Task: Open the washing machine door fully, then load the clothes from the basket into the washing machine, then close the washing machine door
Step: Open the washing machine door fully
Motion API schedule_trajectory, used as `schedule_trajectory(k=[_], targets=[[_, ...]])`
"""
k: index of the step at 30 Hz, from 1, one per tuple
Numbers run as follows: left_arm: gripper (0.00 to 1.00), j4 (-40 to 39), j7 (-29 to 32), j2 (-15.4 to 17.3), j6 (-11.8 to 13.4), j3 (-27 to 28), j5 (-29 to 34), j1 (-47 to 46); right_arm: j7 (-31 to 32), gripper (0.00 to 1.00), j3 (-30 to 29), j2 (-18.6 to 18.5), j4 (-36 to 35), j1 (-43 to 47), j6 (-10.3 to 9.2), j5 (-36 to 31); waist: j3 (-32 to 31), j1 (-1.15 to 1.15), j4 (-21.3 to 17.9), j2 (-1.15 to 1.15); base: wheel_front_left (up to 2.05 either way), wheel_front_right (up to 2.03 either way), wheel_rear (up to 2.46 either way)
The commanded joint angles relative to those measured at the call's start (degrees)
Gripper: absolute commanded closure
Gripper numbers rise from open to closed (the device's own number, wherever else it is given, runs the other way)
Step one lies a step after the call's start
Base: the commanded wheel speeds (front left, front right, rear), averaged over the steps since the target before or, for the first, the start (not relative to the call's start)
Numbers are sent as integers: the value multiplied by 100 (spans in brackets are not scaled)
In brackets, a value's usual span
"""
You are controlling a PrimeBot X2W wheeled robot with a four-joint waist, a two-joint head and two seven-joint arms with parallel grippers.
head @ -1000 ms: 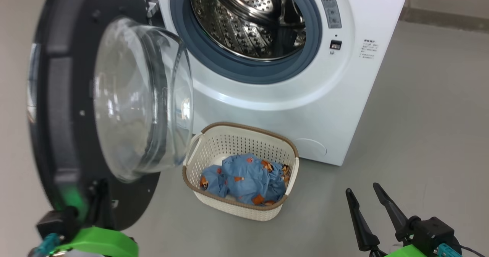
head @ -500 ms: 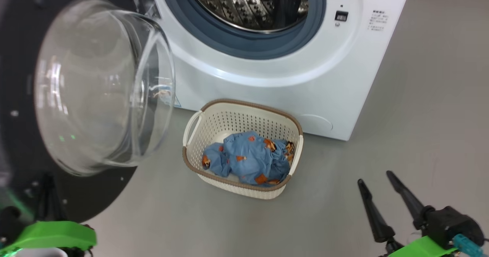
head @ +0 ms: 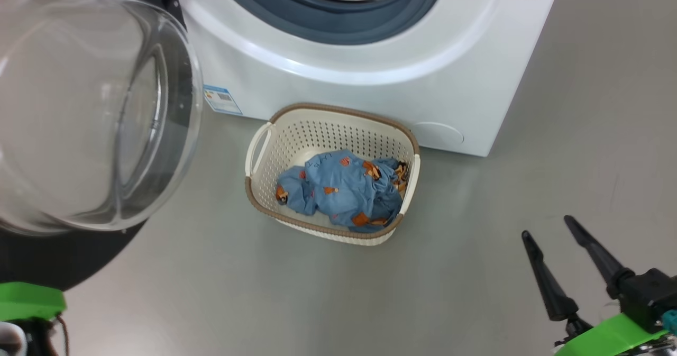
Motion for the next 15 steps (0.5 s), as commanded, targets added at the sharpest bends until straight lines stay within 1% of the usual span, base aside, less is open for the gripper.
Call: schedule_trajectory(k=[1,8,11,15], targets=[[100,-14,-72,352,28,387,-50,-278,34,0,83,-140,-242,-128,9,16,156,0,-30,0,0,0,0],[100,332,-77,487,-44,820,-27,-616,230,0,-89,-418,-581,-75,9,69,437,0,-56,0,0,0,0],[100,450,-77,493,-75,963,10,-765,294,0,-148,-506,-694,-44,9,87,545,0,-51,0,0,0,0],[100,552,-78,455,-40,1178,43,-942,350,0,-204,-604,-812,-7,9,106,657,0,-39,0,0,0,0]])
